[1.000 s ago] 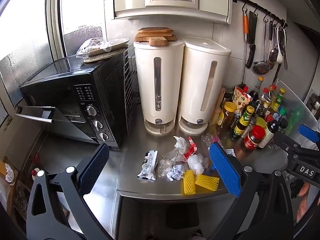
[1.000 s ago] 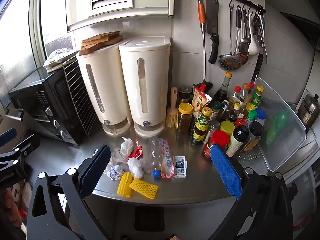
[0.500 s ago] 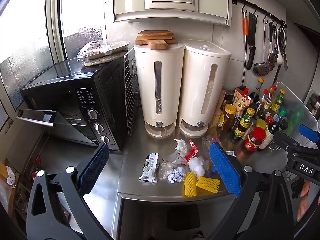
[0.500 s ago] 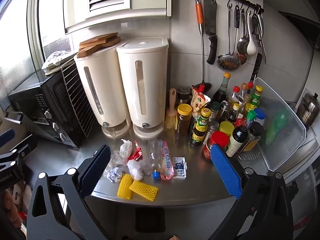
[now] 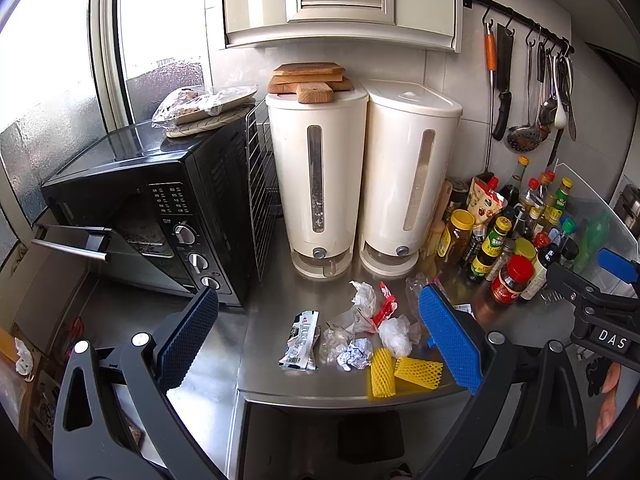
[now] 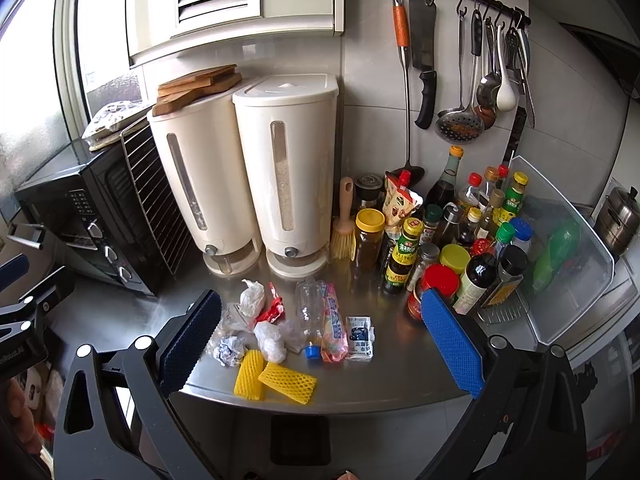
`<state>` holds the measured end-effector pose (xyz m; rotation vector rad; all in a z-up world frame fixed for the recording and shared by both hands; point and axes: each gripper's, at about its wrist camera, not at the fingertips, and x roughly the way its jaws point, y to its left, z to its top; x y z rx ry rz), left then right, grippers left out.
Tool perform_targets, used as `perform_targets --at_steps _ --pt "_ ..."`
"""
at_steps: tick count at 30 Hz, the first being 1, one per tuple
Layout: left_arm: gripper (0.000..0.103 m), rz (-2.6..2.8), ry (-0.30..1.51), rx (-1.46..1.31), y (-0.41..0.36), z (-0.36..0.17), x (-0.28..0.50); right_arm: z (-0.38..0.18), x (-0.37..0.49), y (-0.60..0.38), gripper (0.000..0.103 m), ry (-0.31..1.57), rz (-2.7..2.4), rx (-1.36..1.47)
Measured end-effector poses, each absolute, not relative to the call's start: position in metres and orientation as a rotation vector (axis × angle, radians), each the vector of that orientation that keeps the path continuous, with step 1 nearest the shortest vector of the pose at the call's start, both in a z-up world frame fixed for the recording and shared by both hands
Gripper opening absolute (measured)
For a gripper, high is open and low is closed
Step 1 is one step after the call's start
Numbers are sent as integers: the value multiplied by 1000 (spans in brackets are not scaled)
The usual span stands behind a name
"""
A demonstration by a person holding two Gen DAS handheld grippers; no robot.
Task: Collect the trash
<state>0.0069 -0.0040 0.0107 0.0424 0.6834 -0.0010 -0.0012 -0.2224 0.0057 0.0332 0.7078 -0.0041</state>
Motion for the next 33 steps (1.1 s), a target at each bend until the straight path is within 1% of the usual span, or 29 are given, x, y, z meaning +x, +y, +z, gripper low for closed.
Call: perform_targets --at_steps 33 --pt "95 0 676 46 -8 12 17 4 11 -223 100 705 -7 30"
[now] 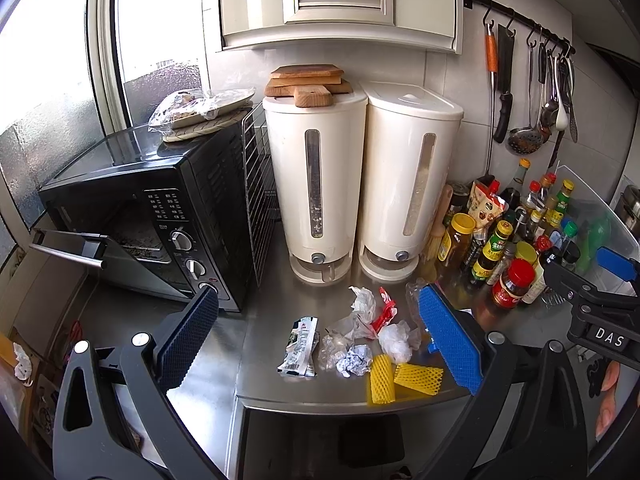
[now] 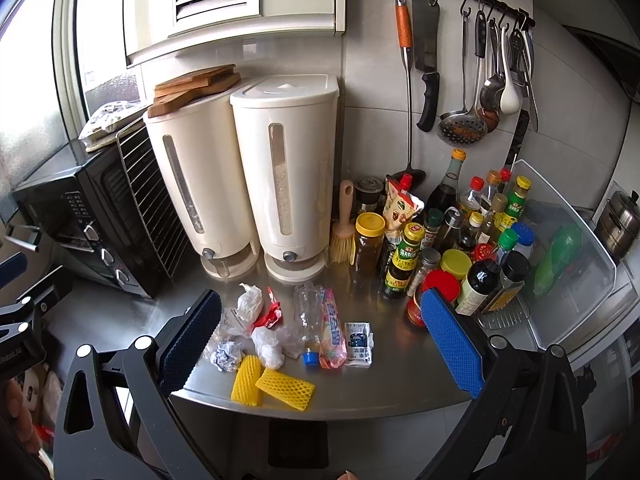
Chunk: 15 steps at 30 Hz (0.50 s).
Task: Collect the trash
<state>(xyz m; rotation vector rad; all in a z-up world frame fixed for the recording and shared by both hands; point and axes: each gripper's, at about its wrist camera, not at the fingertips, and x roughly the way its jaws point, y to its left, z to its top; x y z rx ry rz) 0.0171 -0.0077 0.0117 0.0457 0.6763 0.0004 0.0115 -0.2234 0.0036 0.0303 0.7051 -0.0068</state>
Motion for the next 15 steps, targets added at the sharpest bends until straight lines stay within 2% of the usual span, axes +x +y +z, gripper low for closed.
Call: perform_targets --at_steps 15 --pt "95 1 674 40 -8 11 15 4 12 -225 100 704 -4 32"
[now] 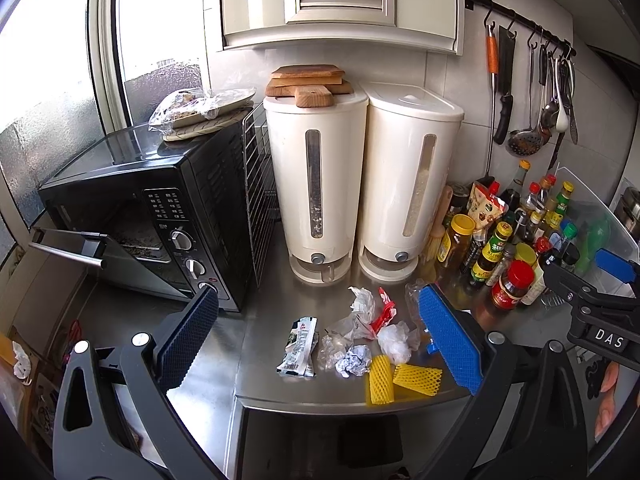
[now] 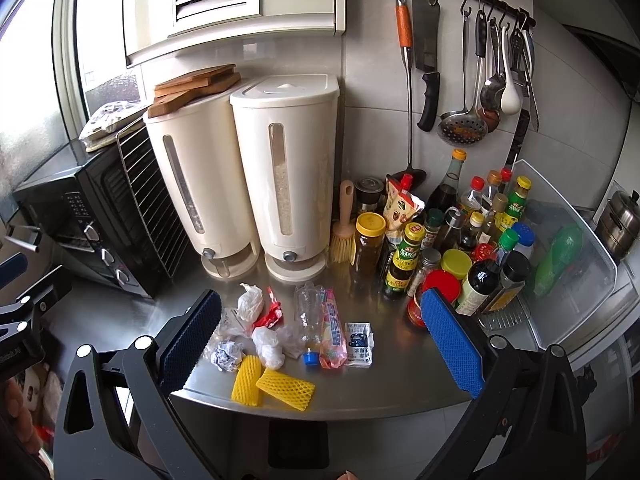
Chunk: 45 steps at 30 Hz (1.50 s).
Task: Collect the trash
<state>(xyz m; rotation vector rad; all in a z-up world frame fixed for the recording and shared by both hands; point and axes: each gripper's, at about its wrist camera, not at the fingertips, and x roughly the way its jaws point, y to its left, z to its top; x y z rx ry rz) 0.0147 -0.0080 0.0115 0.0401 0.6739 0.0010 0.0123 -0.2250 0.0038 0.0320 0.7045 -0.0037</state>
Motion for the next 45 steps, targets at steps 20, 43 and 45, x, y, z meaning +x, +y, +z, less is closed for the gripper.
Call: perform_targets --at_steps 20,43,45 --pt "95 12 676 46 -6 4 9 1 4 -230 100 666 -3 46" --pt "81 -117 979 66 -14 -164 38 -168 17 -223 95 938 141 -55" --pt "81 -140 987 69 -20 -176 39 -184 17 -221 92 955 172 -88"
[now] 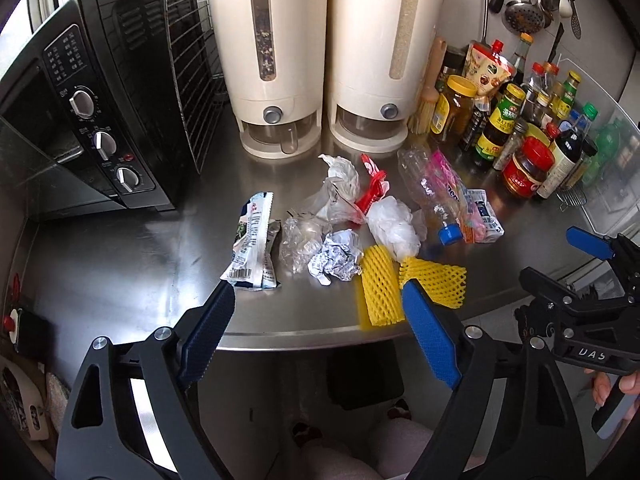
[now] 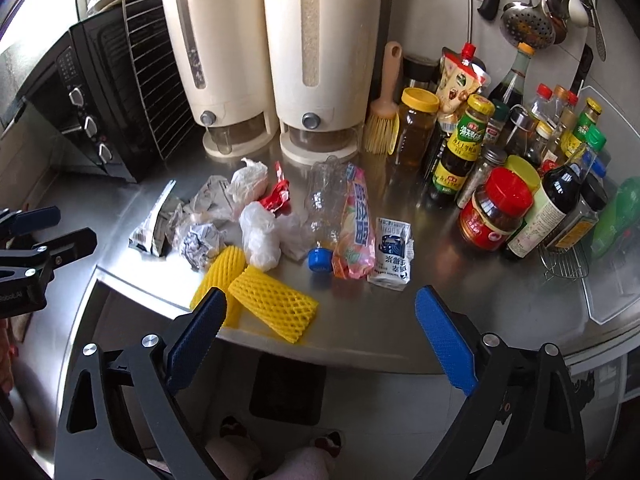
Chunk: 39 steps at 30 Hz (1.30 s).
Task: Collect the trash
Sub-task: 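Grasp a yellow foam net with the left tool while the right tool grasps another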
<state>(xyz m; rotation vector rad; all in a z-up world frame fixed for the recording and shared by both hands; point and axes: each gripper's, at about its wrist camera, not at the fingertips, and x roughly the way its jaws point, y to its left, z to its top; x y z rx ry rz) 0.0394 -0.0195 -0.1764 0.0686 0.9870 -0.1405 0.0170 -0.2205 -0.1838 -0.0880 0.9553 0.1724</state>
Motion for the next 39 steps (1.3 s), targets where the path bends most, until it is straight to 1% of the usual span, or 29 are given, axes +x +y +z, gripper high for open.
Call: perform_targets --at_steps 1,2,3,4,5,6,9,10,11,13,15,23,28,29,30,31,32,35,37,38,39 --pt "80 -155 996 66 -22 -182 40 -192 17 -219 87 963 187 -105" --pt "77 -173 1005 60 -23 -188 42 -198 16 -218 84 965 205 -115" --pt "73 -188 1018 54 -25 -194 43 -205 15 -217 79 966 224 -123" --pt "72 -194 1033 52 -27 -201 46 -211 16 -216 74 969 237 -131" --pt "68 -195 1050 58 -30 -207 49 -217 16 -216 73 974 252 -134" --pt "64 -195 1065 65 -32 -213 51 -222 17 -217 68 978 273 -126" --pt "58 -203 1105 81 -37 -231 58 -236 22 -218 55 1005 335 -77" --pt "55 -211 1118 80 -39 -237 61 -240 24 -217 51 1012 348 -75" --pt "53 -216 1131 79 -40 -242 64 -244 26 -216 50 1017 354 -84" --pt "49 -222 1157 82 -44 -253 68 -251 28 -211 39 1028 370 -108" --pt "44 -231 1181 81 -48 -263 72 -259 31 -207 38 1048 394 -110" --pt "43 -251 1246 56 -56 -289 91 -283 40 -191 38 1091 437 -149" --pt "44 -241 1293 63 -59 -304 101 -303 48 -188 26 1130 433 -192" --pt "51 -236 1301 66 -58 -305 101 -305 49 -188 26 1129 429 -199" --pt "63 -236 1301 60 -58 -305 101 -305 49 -188 25 1128 430 -198" --pt "66 -245 1292 51 -57 -304 100 -305 50 -189 25 1129 433 -191" --pt "66 -256 1290 46 -58 -304 100 -306 51 -189 25 1133 435 -187" --pt "66 -277 1305 28 -60 -308 103 -307 55 -191 20 1138 433 -190" --pt "65 -286 1314 24 -64 -313 106 -307 58 -194 13 1143 429 -176" --pt "61 -288 1318 25 -66 -314 107 -307 60 -196 12 1147 429 -158" --pt "50 -293 1326 23 -67 -316 108 -307 61 -199 11 1153 433 -137"
